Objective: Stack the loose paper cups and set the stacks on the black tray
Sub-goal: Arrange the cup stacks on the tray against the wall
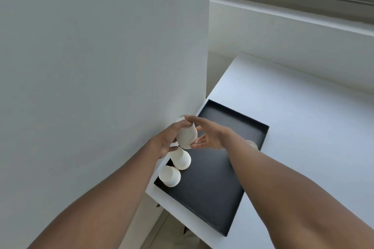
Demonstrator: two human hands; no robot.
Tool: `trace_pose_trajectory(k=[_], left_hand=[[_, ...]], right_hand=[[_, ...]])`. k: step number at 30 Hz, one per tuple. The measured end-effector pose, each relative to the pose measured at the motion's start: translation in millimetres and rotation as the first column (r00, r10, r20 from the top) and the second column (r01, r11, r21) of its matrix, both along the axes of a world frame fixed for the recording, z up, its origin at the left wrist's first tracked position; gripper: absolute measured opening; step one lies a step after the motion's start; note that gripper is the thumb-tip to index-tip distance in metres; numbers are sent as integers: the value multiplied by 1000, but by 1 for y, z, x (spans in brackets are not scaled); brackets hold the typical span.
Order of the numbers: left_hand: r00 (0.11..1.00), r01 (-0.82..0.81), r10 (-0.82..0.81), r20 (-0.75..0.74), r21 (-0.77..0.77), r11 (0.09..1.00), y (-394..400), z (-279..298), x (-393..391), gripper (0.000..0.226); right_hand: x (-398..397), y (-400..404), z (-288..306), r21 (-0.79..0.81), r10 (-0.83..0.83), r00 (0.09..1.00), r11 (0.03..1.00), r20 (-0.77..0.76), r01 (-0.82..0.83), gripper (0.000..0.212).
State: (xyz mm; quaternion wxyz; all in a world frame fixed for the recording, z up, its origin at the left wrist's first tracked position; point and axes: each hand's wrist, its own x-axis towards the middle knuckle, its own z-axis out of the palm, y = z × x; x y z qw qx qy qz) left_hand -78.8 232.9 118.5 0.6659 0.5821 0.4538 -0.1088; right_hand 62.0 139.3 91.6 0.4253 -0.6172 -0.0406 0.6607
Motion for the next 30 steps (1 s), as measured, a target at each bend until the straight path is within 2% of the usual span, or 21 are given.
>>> trace_pose_trajectory(k=[11,15,19,23,26,30], left_hand=[[996,-80,74,-44,-143,987,10,-26,-65,68],[991,-127,120,-51,-165,978,10,-31,-84,69],[989,-145,139,-47,-172,974,7,-32,-96,72],[984,-176,173,-35,-185,967,1,-36,-105,66],[978,-207,208,-19,-202,957,-2,-40,-110,57],[967,-249,253,-11,-217,944,-5,-48,-115,53]], right_hand=[[-42,-3,-3,-80,177,957,977,-229,-199,91],[-59,-3,-8,-80,182,942,974,-282,-212,97],[-70,-1,-15,-79,179,935,974,-306,-212,91],[-79,0,-22,-84,177,935,974,-307,-212,93],[-84,2,-26,-85,160,941,977,-297,-193,84],[-90,5,-27,-79,177,950,976,-257,-203,57]])
